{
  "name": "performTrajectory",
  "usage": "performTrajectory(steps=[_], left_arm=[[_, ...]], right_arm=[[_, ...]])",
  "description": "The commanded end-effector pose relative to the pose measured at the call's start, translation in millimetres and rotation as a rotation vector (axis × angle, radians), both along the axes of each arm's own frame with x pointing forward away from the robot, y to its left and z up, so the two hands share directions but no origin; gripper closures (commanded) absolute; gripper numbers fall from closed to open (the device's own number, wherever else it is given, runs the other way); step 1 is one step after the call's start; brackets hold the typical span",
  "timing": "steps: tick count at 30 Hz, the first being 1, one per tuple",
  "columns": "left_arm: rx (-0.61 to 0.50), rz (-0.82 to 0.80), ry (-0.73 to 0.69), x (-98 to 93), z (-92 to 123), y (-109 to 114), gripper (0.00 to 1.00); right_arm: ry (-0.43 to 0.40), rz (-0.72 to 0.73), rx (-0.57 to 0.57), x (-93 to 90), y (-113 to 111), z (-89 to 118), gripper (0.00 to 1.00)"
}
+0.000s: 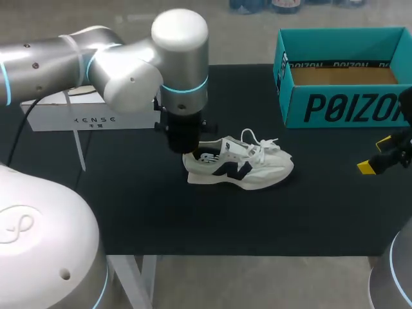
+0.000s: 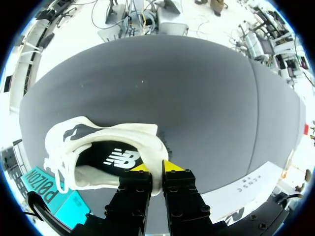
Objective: Take the shoe out of the shoebox, open the shoe tongue, remove and reinsert the insole, then place the shoe into the shoebox
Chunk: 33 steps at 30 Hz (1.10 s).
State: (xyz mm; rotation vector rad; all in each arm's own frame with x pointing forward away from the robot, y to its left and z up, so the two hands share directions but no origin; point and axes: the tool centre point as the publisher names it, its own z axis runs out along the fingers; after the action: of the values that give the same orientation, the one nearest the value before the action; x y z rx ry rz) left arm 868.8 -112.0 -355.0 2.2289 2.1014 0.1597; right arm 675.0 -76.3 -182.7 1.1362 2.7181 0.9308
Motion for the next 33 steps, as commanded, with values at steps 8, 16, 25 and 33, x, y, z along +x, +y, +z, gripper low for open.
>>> performTrajectory(steps=[8,16,25,33], left_arm=[[-0.015,-0.003,-0.064,-3.6,18.8,-4.3,0.00],[-0.083,0.030,-0.147,5.7,70.0,3.6,0.00],[-0.135,0.169,-0.134,19.2,95.6,41.9,0.00],[-0.135,0.169,-0.134,19.2,95.6,41.9,0.00]], right_arm=[[-0.007,-0.005,-0.001,-5.1,-0.3,-0.9,0.00],[-0.007,-0.005,-0.001,-5.1,-0.3,-0.9,0.00],[-0.007,-0.005,-0.001,-5.1,-0.3,-0.9,0.00],[-0.007,-0.005,-0.001,-5.1,-0.3,-0.9,0.00]])
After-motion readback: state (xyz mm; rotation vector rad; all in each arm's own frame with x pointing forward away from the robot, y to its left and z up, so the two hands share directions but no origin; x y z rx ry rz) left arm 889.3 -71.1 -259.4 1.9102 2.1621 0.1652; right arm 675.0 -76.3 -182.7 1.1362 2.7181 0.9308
